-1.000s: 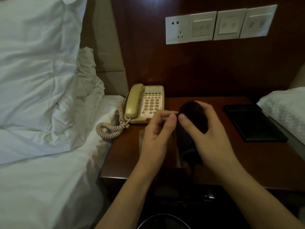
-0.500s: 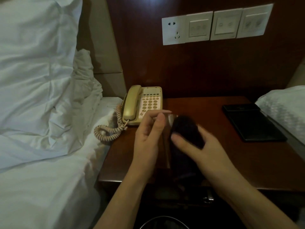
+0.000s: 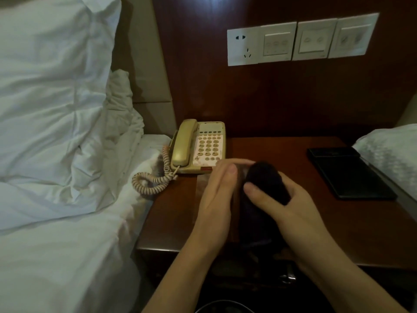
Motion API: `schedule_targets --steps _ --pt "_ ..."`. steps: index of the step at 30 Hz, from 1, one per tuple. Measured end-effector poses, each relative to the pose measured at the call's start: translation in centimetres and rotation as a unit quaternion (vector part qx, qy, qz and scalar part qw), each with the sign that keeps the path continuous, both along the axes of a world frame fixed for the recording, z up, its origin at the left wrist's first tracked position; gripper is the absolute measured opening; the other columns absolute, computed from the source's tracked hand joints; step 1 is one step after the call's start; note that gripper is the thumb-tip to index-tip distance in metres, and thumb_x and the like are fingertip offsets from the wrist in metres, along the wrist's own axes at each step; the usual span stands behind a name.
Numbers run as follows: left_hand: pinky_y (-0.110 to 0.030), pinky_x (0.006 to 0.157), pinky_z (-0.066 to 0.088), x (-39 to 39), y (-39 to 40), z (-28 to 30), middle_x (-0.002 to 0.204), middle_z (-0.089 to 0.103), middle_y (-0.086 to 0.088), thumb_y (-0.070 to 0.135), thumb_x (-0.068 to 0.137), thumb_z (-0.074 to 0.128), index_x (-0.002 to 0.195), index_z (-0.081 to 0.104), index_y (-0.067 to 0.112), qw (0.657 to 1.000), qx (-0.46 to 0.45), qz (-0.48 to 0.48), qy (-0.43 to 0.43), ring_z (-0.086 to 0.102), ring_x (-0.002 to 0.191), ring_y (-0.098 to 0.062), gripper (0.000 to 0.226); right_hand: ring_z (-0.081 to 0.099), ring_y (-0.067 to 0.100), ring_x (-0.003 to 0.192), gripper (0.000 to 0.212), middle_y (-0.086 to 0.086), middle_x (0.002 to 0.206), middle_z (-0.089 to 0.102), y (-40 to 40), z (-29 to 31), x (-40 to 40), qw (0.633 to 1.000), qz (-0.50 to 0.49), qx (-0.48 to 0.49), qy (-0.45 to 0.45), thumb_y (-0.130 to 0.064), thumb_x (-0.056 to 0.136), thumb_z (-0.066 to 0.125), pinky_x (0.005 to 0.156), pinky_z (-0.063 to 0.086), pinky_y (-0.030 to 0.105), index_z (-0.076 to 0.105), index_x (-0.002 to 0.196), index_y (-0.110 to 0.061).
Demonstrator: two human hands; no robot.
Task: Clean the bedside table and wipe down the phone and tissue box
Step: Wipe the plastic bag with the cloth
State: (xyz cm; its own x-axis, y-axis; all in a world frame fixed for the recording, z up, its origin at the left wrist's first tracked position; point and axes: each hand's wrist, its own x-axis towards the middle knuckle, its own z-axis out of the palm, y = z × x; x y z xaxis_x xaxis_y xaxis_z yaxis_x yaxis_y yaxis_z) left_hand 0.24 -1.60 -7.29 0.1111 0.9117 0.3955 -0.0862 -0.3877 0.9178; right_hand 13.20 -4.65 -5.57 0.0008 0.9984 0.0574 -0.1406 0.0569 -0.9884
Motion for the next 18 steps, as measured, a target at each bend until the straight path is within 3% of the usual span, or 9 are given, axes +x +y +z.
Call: schedule_targets --steps 3,7,10,14,18 --pt "-0.021 0.102 0.044 0.1 0.4 -0.2 0.121 0.065 0.0 0.031 0.104 0.039 0.117 0.067 0.02 1.0 0.01 0.008 0.01 0.059 0.12 -0.012 0.033 0.073 0.009 0.088 0.032 -0.007 0.096 0.076 0.7 0.4 -0.4 0.998 -0.031 -0.004 0.048 -0.02 0.079 0.075 0.066 0.056 0.019 0.069 0.11 -0.023" --pt "-0.03 0.094 0.051 -0.6 0.2 -0.4 0.11 0.068 -0.004 0.021 0.103 0.048 0.109 0.065 0.014 1.0 0.017 0.018 -0.018 0.064 0.109 -0.018 0.019 0.075 0.017 0.086 0.027 0.001 0.094 0.077 0.3 -0.3 -0.6 0.995 0.006 -0.053 0.083 -0.019 0.078 0.074 0.063 0.058 0.024 0.071 0.105 -0.021" --pt "-0.031 0.09 0.053 -1.0 -0.2 -0.4 0.105 0.07 0.001 0.018 0.102 0.054 0.106 0.068 0.017 0.998 0.039 0.043 0.027 0.066 0.104 -0.017 0.014 0.074 0.022 0.089 0.028 0.006 0.096 0.077 -0.1 -0.6 -0.1 0.995 0.041 -0.067 0.063 -0.02 0.075 0.075 0.066 0.059 0.026 0.073 0.103 -0.018" --pt "-0.021 0.086 0.047 -0.8 -1.0 -0.5 0.101 0.063 0.008 0.034 0.097 0.062 0.101 0.065 0.026 0.975 0.109 0.16 0.111 0.062 0.101 -0.017 0.009 0.074 0.015 0.089 0.025 0.0 0.096 0.076 -0.2 0.0 0.2 1.0 0.005 0.006 0.02 -0.019 0.079 0.073 0.067 0.06 0.026 0.072 0.104 -0.02" --pt "-0.021 0.067 0.046 -0.2 -1.8 -0.6 0.085 0.065 0.011 0.034 0.104 0.052 0.093 0.06 0.024 0.982 0.078 0.12 0.12 0.062 0.078 -0.008 0.017 0.073 0.01 0.089 0.027 -0.004 0.096 0.076 0.0 0.1 -0.1 0.999 -0.026 0.045 0.005 -0.022 0.08 0.072 0.067 0.058 0.021 0.071 0.107 -0.019"
